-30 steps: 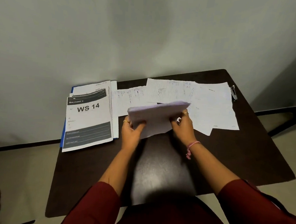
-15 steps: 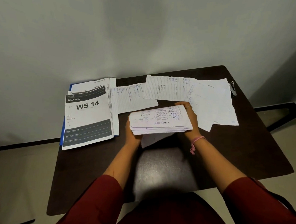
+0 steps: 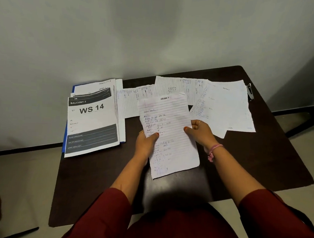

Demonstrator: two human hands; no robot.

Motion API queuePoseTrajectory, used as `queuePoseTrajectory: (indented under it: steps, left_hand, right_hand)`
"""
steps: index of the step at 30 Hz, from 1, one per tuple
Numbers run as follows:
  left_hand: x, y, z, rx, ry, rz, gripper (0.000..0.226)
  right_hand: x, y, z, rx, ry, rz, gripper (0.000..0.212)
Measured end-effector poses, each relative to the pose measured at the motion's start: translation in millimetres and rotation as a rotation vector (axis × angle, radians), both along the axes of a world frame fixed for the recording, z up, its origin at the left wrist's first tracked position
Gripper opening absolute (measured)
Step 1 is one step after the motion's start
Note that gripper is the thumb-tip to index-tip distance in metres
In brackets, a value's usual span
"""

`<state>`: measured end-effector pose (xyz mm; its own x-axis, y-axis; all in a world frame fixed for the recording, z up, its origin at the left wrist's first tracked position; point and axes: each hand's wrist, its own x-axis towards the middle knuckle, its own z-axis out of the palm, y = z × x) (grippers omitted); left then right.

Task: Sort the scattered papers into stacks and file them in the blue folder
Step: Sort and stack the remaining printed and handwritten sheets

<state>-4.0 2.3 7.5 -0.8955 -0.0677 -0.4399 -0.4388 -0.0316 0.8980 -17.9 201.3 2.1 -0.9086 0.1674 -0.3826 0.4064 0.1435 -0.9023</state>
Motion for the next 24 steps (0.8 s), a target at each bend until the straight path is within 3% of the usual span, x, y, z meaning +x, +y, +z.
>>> queuePoseTrajectory:
  steps: [8, 11, 15, 19, 24]
  left_hand:
    - [12.1, 2.1, -23.6, -0.037, -0.151, -0.111, 0.024]
    - [12.9, 2.0, -30.9, -0.112, -0.191, -0.157, 0.015]
    - [8.4, -3.7, -43.0, -0.328, -0.252, -0.268, 0.019]
    - [-2.4, -15.0, -45.0, -0.653, -0.268, -0.442, 0.015]
    - [-18.0, -29.4, -42.8, -0.818, -0.247, -0.522, 0.037]
  right_hand:
    - [10.9, 9.2, -24.6, 0.128, -0.203, 0.083, 0.005]
    - [11.4, 14.5, -33.0, 0.170, -0.265, 0.095, 0.013]
    - [10.7, 18.1, -36.9, 0.269, -0.319, 0.166, 0.004]
    - [5.6, 22.1, -40.2, 0.387, -0.346, 0.268, 0.010]
    - [-11.7, 30.9, -29.1, 0.616, -0.428, 0.519, 0.034]
